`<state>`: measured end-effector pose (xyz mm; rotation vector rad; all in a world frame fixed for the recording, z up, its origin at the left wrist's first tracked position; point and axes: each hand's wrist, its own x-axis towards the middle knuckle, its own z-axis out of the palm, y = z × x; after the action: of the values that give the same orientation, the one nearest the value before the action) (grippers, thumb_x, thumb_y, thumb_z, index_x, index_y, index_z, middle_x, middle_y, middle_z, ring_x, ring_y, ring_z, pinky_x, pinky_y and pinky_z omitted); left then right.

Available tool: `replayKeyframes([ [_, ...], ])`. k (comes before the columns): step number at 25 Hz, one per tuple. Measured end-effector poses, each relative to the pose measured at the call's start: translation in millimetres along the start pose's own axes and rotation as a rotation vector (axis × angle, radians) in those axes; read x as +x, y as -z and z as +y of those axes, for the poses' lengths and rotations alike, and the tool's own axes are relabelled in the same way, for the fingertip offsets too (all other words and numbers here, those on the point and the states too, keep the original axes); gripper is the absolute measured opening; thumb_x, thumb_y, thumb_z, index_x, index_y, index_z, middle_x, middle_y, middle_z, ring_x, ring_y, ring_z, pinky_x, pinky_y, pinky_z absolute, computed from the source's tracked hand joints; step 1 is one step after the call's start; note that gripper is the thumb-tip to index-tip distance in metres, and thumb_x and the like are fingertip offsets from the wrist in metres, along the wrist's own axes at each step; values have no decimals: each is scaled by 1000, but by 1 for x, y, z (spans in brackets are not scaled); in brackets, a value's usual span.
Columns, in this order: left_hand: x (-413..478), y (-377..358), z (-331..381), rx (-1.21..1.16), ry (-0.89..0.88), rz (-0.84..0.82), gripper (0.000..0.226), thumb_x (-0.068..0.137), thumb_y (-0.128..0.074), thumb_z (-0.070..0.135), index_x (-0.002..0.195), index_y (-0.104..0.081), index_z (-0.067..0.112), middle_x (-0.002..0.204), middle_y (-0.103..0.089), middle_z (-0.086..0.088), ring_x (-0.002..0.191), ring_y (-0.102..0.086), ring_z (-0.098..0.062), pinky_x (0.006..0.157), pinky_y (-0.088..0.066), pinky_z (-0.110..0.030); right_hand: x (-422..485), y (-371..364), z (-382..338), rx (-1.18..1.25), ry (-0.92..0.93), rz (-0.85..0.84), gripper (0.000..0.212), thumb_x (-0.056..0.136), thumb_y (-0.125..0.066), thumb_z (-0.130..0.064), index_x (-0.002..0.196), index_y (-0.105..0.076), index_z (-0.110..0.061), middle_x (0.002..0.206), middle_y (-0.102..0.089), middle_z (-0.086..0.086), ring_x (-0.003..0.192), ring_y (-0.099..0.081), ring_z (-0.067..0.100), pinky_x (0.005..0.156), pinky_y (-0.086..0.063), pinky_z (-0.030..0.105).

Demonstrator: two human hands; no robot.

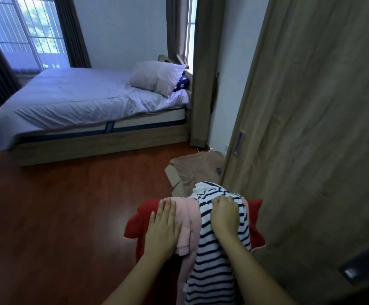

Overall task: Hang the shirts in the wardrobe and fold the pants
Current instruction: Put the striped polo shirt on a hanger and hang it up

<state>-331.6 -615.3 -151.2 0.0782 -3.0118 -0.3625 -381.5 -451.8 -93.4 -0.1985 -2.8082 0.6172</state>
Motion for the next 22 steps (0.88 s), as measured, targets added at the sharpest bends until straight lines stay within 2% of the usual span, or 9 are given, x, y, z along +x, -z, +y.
replayKeyframes([
  [2, -1, -1, 1, 4, 3, 5, 67, 100, -4, 40, 131, -53, 6, 138, -52, -11, 131, -31, -22, 90, -48, -48, 3, 14, 8, 125, -6, 116, 21, 96, -39, -12, 88, -58, -9, 98, -63, 10, 92, -54, 22, 82, -42, 27],
  [4, 0, 1, 4, -12, 3, 3, 67, 100, -4, 40, 130, -53, 6, 137, -53, -12, 130, -33, -23, 89, -48, -50, 1, 21, 7, 337, 37, 79, 25, 95, -44, -29, 98, -59, -9, 100, -63, 5, 95, -55, 20, 82, -41, 23],
  [5, 0, 1, 4, -24, 2, 1, 67, 100, -4, 40, 130, -52, 5, 136, -54, -12, 129, -36, -25, 88, -49, -50, 2, 19, 5, 328, 95, 8, 37, 92, -47, -41, 107, -58, -10, 108, -62, 5, 104, -54, 21, 91, -39, 25],
  [8, -2, 6, 3, -21, 4, -25, 68, 100, -3, 39, 127, -55, 4, 132, -57, -14, 121, -54, -30, 83, -52, -48, 1, -6, 4, -80, 155, -214, 69, 86, -44, -58, 132, -47, -7, 141, -45, 12, 135, -31, 33, 112, -23, 41],
  [11, -3, 9, 2, -14, -12, -31, 72, 99, -2, 39, 124, -59, 3, 131, -58, -14, 117, -58, -30, 82, -53, -46, -5, -24, 4, -387, 270, -233, 39, 80, -68, -32, 113, -67, -10, 120, -63, 12, 120, -52, 39, 103, -37, 52],
  [13, -4, 6, 2, -10, -24, -35, 68, 99, -8, 39, 123, -60, 3, 131, -58, -14, 116, -59, -30, 81, -54, -45, -7, -24, 3, -422, 332, -189, 26, 74, -73, -19, 100, -71, -14, 105, -69, 7, 108, -61, 32, 104, -34, 56],
  [16, -4, 7, 1, 7, -35, -50, 71, 99, -4, 39, 123, -61, 3, 129, -59, -14, 115, -60, -30, 80, -54, -45, -13, -5, 3, -179, 325, -180, 22, 89, -54, -15, 106, -67, -12, 116, -63, 10, 121, -50, 32, 106, -35, 50],
  [18, -4, 6, -1, 35, -37, -41, 74, 99, -1, 40, 121, -61, 3, 128, -60, -13, 114, -61, -30, 79, -54, -46, -17, 6, 7, 39, 191, -156, 25, 95, -44, -23, 104, -66, -14, 124, -59, 14, 121, -49, 34, 94, -45, 39],
  [22, -7, 4, 0, 33, -40, -82, 74, 99, 0, 40, 122, -61, 4, 127, -61, -12, 114, -60, -29, 80, -54, -44, -11, 23, 10, 133, 97, -196, 29, 89, -55, -27, 83, -71, -3, 87, -69, 10, 93, -61, 24, 78, -44, 33],
])
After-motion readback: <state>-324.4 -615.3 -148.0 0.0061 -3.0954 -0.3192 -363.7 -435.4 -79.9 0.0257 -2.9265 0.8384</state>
